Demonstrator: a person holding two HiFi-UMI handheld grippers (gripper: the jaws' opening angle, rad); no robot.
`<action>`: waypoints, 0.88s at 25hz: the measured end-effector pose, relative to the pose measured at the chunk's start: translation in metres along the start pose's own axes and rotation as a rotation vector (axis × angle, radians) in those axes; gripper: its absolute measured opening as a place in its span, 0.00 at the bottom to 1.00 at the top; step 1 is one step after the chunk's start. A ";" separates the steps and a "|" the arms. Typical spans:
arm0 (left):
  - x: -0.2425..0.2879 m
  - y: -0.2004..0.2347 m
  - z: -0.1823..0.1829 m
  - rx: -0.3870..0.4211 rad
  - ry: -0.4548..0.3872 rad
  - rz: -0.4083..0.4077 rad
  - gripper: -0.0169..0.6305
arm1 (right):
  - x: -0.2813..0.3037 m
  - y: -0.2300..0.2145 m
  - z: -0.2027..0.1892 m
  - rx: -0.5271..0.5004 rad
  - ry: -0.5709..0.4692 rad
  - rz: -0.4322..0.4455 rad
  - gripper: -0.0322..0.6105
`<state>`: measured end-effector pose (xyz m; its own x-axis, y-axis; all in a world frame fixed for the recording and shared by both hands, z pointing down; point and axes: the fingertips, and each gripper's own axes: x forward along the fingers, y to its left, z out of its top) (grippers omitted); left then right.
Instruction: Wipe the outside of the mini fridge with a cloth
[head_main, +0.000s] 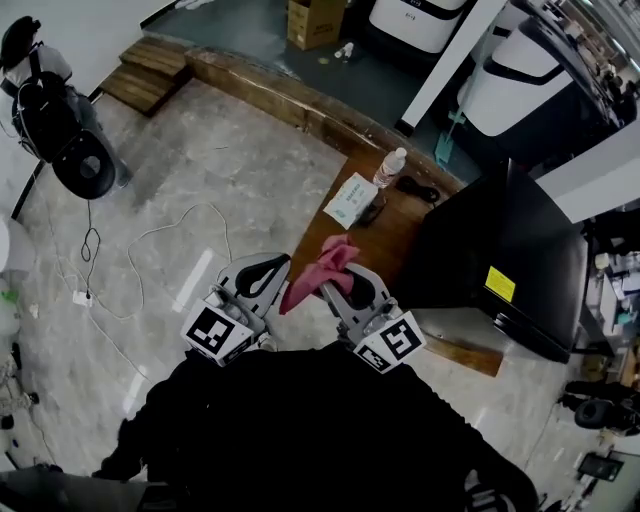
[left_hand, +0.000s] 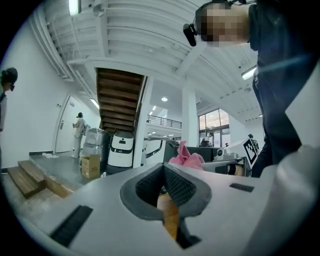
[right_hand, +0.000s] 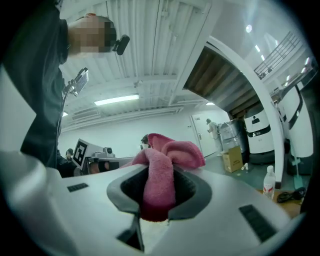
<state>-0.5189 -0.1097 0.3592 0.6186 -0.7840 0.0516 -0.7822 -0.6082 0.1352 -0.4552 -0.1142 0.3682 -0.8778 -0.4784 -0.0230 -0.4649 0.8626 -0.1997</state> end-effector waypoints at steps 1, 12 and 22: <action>0.001 0.011 0.000 -0.003 0.004 -0.026 0.04 | 0.008 -0.002 -0.002 0.007 -0.008 -0.032 0.20; 0.092 0.012 0.002 0.012 0.015 -0.374 0.04 | -0.031 -0.064 0.008 0.143 -0.118 -0.452 0.20; 0.190 -0.053 0.010 0.089 0.097 -0.537 0.04 | -0.115 -0.141 0.050 0.272 -0.392 -0.658 0.20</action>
<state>-0.3602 -0.2276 0.3521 0.9330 -0.3483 0.0903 -0.3556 -0.9309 0.0837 -0.2832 -0.1888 0.3497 -0.3070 -0.9399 -0.1495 -0.7831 0.3387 -0.5216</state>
